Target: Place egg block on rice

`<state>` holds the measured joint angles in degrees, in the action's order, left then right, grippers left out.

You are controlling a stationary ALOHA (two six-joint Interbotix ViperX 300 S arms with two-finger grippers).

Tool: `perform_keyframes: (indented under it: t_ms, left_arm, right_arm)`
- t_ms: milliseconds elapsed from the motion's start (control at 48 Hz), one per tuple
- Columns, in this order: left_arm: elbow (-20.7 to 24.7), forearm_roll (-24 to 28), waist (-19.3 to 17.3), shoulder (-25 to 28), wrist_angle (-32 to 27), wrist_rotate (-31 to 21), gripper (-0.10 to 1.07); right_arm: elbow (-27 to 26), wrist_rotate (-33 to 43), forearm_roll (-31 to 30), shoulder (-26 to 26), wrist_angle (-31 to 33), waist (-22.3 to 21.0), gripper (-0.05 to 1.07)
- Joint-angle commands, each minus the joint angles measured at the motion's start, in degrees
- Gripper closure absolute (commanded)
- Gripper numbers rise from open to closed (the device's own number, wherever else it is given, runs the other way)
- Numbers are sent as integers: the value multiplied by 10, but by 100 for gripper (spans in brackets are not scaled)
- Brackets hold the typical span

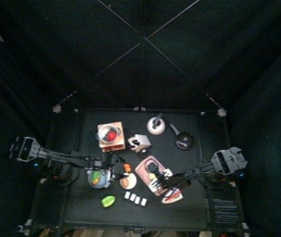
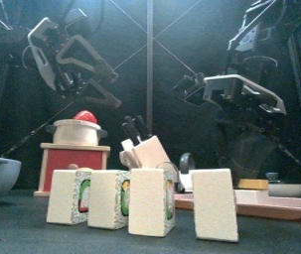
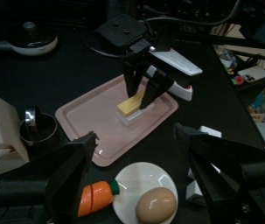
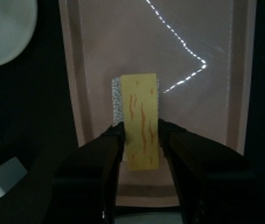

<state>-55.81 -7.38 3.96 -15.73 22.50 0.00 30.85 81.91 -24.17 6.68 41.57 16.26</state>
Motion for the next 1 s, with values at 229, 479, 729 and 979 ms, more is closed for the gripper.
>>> perform_keyframes:
  t_ms: [229, 479, 729, 979]
  left_arm:
    - [5, 0, -1, -5, 5, 1, -5]
    - [6, 0, -1, -6, 5, 1, -5]
    - [6, -1, -1, -6, 5, 1, -5]
    - [6, -1, -1, -6, 5, 1, -5]
  right_arm:
    - [-15, -4, -1, -19, 3, 1, 26]
    - [-22, -8, -4, -33, 12, 4, 26]
    - [-23, -7, -6, -38, 25, 4, 26]
    - [-24, -7, -22, -38, 25, 4, 26]
